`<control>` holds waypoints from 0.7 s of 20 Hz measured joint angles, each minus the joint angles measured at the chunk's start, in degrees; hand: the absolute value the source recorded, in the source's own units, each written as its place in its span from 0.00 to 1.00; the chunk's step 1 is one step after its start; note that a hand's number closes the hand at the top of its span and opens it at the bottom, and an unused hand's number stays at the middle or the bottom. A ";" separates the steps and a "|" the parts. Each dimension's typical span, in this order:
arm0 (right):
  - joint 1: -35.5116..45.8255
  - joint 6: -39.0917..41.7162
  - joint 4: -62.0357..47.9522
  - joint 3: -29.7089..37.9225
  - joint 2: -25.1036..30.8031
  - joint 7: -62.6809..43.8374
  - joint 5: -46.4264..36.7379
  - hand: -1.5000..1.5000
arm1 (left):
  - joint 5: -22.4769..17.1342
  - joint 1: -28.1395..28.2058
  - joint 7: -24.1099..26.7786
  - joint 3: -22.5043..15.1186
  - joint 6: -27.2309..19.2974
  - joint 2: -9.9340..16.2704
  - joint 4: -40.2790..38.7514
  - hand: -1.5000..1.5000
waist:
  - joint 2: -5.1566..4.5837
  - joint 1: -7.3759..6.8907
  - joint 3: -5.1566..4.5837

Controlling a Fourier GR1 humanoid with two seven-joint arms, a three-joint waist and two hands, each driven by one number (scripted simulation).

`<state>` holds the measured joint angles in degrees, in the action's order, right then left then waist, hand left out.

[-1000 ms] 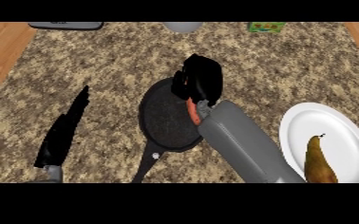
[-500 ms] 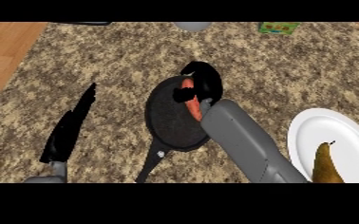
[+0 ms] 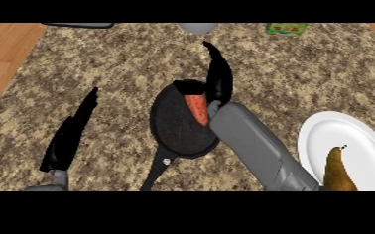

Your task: Pick the sweet potato from the plate and place it in the pan

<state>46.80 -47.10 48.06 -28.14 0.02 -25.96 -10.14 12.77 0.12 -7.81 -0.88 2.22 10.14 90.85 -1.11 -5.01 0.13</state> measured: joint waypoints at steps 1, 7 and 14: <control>0.23 -2.06 -0.20 0.17 0.02 0.89 0.98 0.00 | -0.14 0.32 -0.27 0.18 0.03 0.07 0.41 0.50 | 0.09 0.22 -0.01; -0.46 -9.08 -1.57 6.44 0.19 7.14 4.68 0.00 | -1.10 2.36 -0.41 1.59 0.17 0.44 1.54 0.50 | 0.57 2.51 -0.05; -14.11 -9.17 10.60 10.71 5.15 16.11 7.14 0.00 | -1.18 4.50 0.39 2.85 -0.42 0.29 1.66 0.50 | 1.17 5.01 -0.09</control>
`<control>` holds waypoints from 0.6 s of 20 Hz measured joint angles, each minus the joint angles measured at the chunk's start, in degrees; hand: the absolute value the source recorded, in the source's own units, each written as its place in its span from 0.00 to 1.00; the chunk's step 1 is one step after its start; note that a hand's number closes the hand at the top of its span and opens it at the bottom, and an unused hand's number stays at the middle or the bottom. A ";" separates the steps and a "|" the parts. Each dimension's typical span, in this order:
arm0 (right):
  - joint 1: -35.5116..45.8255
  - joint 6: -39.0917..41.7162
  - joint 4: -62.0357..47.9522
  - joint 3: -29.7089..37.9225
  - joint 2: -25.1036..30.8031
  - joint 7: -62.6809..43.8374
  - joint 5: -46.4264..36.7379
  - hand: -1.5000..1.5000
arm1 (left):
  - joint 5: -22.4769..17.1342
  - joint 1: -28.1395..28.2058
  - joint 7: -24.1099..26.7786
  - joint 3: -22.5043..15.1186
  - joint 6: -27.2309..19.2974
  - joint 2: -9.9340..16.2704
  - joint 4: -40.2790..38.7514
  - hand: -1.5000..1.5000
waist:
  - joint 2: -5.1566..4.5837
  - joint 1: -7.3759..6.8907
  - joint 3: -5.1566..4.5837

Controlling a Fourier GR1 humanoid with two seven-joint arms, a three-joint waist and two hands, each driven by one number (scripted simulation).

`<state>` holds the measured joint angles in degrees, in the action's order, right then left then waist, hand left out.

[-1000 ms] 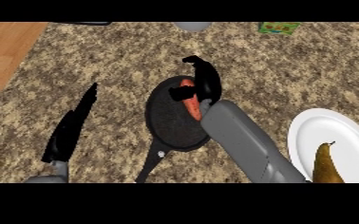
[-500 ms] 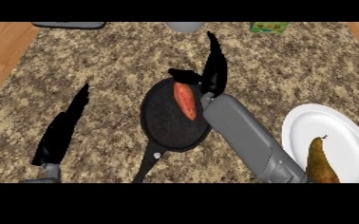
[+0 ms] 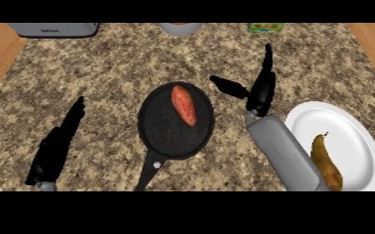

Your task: Pick the sweet potato from the plate and place it in the pan

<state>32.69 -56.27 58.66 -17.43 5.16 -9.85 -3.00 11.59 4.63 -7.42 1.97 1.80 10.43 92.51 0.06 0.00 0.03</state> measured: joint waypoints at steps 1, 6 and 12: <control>-2.45 0.42 2.79 -0.23 1.04 0.39 -0.10 0.00 | -0.38 -0.26 -0.12 0.64 0.43 0.52 -0.14 0.50 | 0.05 0.21 -0.01; -14.99 4.56 16.10 0.54 9.28 1.88 0.84 0.00 | 0.05 -0.57 -1.78 0.78 -0.17 0.00 0.64 0.50 | 0.22 0.93 -0.03; -28.58 11.43 28.77 5.91 17.29 5.46 5.18 0.00 | -0.23 -0.42 -1.58 1.64 0.68 0.47 0.77 0.50 | 0.14 0.76 -0.04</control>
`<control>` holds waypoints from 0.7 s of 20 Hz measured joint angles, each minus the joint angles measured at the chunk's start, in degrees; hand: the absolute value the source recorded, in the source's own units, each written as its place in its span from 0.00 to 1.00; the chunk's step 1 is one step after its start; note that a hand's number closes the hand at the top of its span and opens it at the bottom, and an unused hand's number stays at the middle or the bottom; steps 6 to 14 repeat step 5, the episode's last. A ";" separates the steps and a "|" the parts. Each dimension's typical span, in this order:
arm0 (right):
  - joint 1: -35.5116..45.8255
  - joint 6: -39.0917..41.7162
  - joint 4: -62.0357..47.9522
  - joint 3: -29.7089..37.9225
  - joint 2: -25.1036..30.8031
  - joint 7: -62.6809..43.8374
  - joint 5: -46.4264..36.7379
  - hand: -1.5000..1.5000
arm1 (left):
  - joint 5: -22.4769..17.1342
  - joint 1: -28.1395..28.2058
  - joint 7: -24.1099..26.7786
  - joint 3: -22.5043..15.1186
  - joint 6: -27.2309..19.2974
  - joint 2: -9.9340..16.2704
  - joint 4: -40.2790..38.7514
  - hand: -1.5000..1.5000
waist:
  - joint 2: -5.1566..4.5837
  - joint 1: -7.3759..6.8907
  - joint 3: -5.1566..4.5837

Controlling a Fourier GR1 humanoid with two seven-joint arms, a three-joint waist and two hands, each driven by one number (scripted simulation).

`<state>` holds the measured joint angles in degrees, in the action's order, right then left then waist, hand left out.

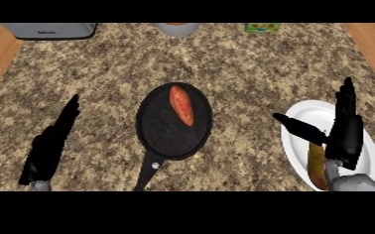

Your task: Pick the sweet potato from the plate and place it in the pan

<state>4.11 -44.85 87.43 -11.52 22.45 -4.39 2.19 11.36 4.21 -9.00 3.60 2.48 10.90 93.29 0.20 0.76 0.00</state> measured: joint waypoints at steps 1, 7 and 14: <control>-2.67 1.00 2.75 0.69 1.34 0.02 0.61 0.00 | 0.01 0.21 -0.73 -0.09 -0.01 -0.12 0.90 0.50 | 0.02 0.05 0.00; -9.84 6.28 8.03 5.29 3.98 2.42 3.96 0.00 | 0.59 1.14 1.15 -0.28 -0.01 -0.74 0.17 0.50 | -0.04 -0.16 0.00; -9.84 6.28 8.03 5.29 3.98 2.42 3.96 0.00 | 0.59 1.14 1.15 -0.28 -0.01 -0.74 0.17 0.50 | -0.04 -0.16 0.00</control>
